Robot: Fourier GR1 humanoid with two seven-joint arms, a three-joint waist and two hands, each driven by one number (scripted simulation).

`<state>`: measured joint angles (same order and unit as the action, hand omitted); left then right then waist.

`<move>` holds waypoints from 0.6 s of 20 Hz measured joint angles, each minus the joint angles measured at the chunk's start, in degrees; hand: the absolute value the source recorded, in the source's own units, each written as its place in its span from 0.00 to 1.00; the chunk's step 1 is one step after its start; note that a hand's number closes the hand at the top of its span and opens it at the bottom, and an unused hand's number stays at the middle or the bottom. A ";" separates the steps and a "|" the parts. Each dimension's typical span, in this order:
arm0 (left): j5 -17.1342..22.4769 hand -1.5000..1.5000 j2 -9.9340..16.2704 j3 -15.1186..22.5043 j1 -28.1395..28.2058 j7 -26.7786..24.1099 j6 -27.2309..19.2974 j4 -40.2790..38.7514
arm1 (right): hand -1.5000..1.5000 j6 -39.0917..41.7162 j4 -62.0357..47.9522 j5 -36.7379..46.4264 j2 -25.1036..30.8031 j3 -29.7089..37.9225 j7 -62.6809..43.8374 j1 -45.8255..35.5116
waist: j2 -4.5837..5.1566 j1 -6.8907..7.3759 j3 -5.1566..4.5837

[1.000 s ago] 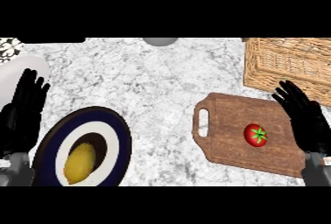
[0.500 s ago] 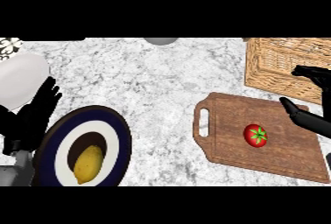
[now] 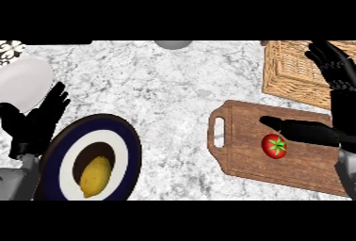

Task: Pick the tomato from the cutting board and place it in the basket

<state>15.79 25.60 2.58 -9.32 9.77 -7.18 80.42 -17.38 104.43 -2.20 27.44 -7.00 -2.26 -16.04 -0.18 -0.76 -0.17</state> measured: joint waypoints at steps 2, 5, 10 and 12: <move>-0.08 0.50 -0.08 0.11 0.34 0.35 0.00 0.04 | 0.00 2.15 1.80 0.58 4.60 0.42 -8.22 -1.00 | -0.25 -0.28 -0.10; -0.12 0.50 0.23 -0.44 0.02 0.49 -0.11 -0.51 | 0.00 5.71 2.32 3.02 12.72 1.70 -18.33 -1.44 | -0.41 -1.10 -0.26; -0.19 0.50 0.27 -0.62 0.71 0.43 0.09 0.01 | 0.00 14.05 3.13 1.75 25.62 6.81 -34.83 -3.57 | -0.53 -1.12 -0.20; -0.16 0.50 0.02 -0.51 1.31 -0.04 0.57 0.41 | 0.00 18.54 3.01 -1.90 29.28 9.29 -39.37 -4.28 | -0.43 -0.75 -0.12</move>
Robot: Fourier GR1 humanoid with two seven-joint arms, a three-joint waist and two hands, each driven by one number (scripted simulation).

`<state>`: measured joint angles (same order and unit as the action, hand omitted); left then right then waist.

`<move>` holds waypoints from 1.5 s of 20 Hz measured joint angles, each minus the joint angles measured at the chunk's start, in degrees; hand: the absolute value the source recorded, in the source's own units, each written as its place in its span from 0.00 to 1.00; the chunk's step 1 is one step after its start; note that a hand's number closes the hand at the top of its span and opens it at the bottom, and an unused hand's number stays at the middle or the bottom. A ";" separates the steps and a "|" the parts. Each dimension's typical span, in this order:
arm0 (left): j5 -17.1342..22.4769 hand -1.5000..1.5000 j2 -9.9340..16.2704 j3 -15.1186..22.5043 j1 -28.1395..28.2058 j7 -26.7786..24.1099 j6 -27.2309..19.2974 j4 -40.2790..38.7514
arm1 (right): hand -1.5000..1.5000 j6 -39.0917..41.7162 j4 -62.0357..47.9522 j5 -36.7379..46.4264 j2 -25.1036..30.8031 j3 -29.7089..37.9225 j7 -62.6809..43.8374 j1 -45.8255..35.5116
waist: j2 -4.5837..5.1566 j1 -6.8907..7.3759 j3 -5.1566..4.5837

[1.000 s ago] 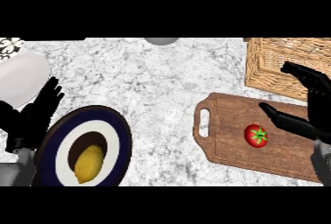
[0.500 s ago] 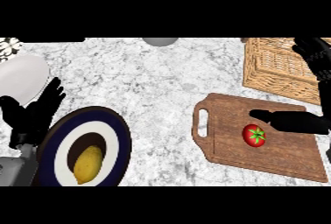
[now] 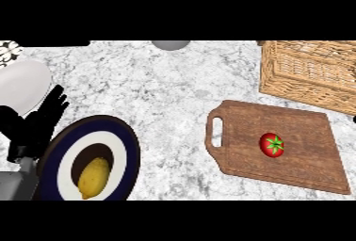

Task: Pick the tomato from the cutting board and place it in the basket

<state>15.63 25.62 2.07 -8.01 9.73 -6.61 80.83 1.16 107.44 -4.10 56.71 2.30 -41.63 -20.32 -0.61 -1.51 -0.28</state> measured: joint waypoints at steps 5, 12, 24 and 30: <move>0.22 0.50 -0.05 -0.66 -0.60 0.39 0.69 -0.67 | 0.00 12.05 0.68 -13.61 5.87 5.83 -6.39 0.79 | 0.12 -0.04 0.15; -1.40 0.50 -1.00 -1.03 -0.85 0.36 0.26 -0.90 | 0.00 21.59 4.67 -25.80 5.06 18.95 -7.36 10.92 | 0.12 -0.57 0.28; -2.25 0.50 -2.19 -2.61 -1.59 0.12 2.66 -1.55 | 0.00 25.96 16.78 -16.63 -17.14 30.86 3.73 28.23 | 0.43 0.56 0.32; -2.73 0.50 -2.53 -3.25 -2.93 1.70 3.68 -1.24 | 0.00 23.32 15.37 -0.48 -28.76 23.98 14.79 29.78 | 0.61 1.35 0.33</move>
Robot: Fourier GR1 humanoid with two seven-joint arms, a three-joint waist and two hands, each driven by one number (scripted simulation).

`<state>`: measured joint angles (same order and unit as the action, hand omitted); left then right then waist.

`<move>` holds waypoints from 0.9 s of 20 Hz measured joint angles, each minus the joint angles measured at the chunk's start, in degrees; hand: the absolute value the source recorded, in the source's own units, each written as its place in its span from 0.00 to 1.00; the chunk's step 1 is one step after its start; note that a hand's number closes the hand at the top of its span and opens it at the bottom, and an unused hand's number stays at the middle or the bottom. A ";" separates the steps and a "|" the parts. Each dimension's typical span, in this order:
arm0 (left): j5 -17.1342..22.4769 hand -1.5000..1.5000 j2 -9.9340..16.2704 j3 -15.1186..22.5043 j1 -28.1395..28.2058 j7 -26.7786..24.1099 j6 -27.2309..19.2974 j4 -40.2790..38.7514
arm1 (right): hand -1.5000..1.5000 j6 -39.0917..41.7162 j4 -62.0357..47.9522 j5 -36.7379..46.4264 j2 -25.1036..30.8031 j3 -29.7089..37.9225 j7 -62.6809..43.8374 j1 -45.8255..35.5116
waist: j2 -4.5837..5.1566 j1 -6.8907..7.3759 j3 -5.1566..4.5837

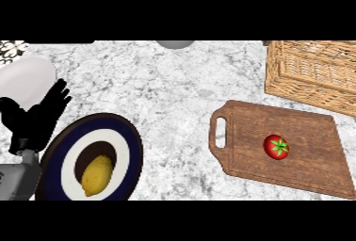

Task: Pick the tomato from the cutting board and place it in the basket

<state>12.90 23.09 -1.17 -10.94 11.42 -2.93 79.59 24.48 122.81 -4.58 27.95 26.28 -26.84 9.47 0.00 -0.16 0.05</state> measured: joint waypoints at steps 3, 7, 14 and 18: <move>-0.71 0.50 -0.46 -0.38 -0.29 -0.07 0.42 -0.43 | 0.00 -2.24 -3.07 6.39 -3.98 -3.12 4.99 -1.22 | 0.03 0.15 -0.01; -1.82 0.50 -1.41 -0.35 -0.18 0.25 0.28 0.02 | 0.00 -6.52 -7.29 12.28 -9.61 -7.12 10.14 -2.85 | 0.05 0.27 -0.01; -2.48 0.50 -1.83 -2.20 -0.82 0.51 1.95 -0.44 | 0.00 -9.98 -16.26 21.29 -13.27 -13.44 12.82 -6.70 | 0.04 0.30 -0.03; -3.16 0.50 -2.82 -2.78 -0.19 0.73 2.48 0.36 | 0.00 -9.21 -21.83 23.28 -12.49 -13.95 14.59 -8.41 | 0.02 0.26 -0.03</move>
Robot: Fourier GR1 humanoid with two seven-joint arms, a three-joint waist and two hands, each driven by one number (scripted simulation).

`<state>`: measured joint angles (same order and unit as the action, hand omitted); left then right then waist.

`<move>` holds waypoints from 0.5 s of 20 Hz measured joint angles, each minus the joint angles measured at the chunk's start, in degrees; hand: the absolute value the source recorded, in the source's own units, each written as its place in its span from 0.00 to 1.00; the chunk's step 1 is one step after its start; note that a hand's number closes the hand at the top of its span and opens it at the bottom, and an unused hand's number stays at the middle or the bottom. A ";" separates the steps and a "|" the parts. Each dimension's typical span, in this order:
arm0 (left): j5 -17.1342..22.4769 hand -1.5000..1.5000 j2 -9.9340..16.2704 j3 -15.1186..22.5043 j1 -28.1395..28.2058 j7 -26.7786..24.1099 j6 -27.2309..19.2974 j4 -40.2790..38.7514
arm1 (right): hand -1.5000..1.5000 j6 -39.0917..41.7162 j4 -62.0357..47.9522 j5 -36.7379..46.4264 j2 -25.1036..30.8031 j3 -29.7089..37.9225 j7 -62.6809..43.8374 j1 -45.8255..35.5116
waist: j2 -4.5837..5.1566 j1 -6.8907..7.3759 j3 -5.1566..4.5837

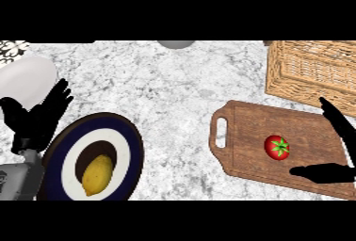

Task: Pick the tomato from the cutting board and place it in the basket

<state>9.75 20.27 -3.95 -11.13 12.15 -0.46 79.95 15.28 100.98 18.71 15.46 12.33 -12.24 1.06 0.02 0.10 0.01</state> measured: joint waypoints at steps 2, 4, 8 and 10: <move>-0.40 0.50 -0.32 -0.42 -0.74 0.56 -0.09 -0.22 | 0.00 -0.25 -2.79 1.40 -0.15 -0.86 0.24 -1.65 | 0.01 0.00 -0.01; -1.17 0.50 -0.70 -0.84 -0.68 -0.53 0.51 -1.38 | 0.00 0.51 -3.31 1.87 0.23 -0.91 0.18 -1.92 | 0.01 -0.07 0.01; -2.59 0.50 -1.72 -1.65 0.31 -0.87 1.19 -0.60 | 0.00 -0.27 -2.97 3.18 -1.26 -1.45 1.57 -0.46 | -0.03 -0.15 -0.01; -2.76 0.50 -1.90 -2.52 0.06 -1.16 1.89 -1.25 | 0.00 0.42 -3.85 2.83 -0.84 -0.68 3.23 -0.11 | -0.03 -0.17 -0.01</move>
<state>6.99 18.37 -6.48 -11.07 10.99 1.44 78.70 15.69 97.14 21.54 14.62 11.65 -9.01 0.95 -0.01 -0.06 0.01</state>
